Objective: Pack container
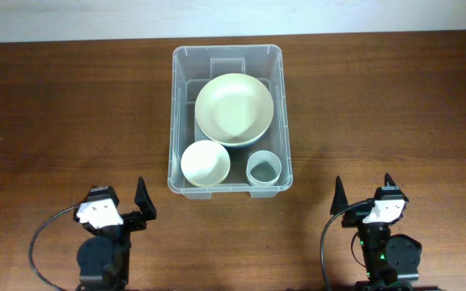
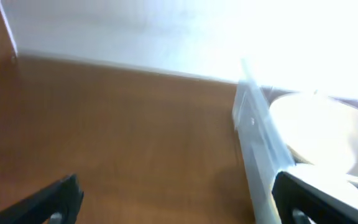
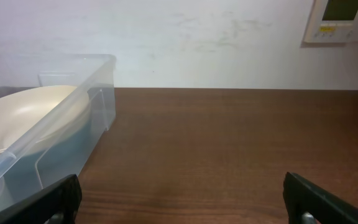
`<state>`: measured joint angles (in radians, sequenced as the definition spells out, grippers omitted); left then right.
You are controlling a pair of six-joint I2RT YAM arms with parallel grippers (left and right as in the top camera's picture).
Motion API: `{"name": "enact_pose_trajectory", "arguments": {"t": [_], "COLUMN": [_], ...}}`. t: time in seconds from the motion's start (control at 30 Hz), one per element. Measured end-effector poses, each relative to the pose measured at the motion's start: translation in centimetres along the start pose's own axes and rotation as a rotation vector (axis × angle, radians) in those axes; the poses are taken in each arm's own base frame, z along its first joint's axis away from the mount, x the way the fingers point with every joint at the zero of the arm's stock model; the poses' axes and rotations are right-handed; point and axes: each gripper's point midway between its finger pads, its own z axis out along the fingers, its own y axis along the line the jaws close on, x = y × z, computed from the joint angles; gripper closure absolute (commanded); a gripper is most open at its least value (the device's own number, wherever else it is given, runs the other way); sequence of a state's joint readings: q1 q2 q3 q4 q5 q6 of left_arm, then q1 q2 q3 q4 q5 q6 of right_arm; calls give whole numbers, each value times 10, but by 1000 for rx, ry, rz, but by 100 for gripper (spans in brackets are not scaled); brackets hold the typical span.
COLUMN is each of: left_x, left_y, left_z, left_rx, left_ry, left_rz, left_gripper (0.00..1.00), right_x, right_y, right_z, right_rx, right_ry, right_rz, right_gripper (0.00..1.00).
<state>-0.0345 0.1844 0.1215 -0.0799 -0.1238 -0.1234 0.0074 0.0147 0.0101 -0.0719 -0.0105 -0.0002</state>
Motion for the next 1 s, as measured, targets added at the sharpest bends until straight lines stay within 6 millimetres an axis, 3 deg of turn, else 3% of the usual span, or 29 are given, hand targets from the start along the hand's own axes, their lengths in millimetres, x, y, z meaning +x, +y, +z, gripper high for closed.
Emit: {"name": "enact_pose_trajectory", "arguments": {"t": [0.2,0.43,1.0], "left_x": [-5,52,52], "left_y": [-7,-9,-18], "left_z": [3,4,4], "left_rx": [39,82,134], "left_ry": [-103,99,97], "left_rz": [146,222,218], "left_gripper": [0,0,0], "right_x": [0,0,0], "right_y": [0,0,0], "right_z": [0,0,0], "right_rx": [0,0,0], "right_ry": [0,0,0], "right_rz": [-1,0,0], "right_gripper": [1,1,1]}}
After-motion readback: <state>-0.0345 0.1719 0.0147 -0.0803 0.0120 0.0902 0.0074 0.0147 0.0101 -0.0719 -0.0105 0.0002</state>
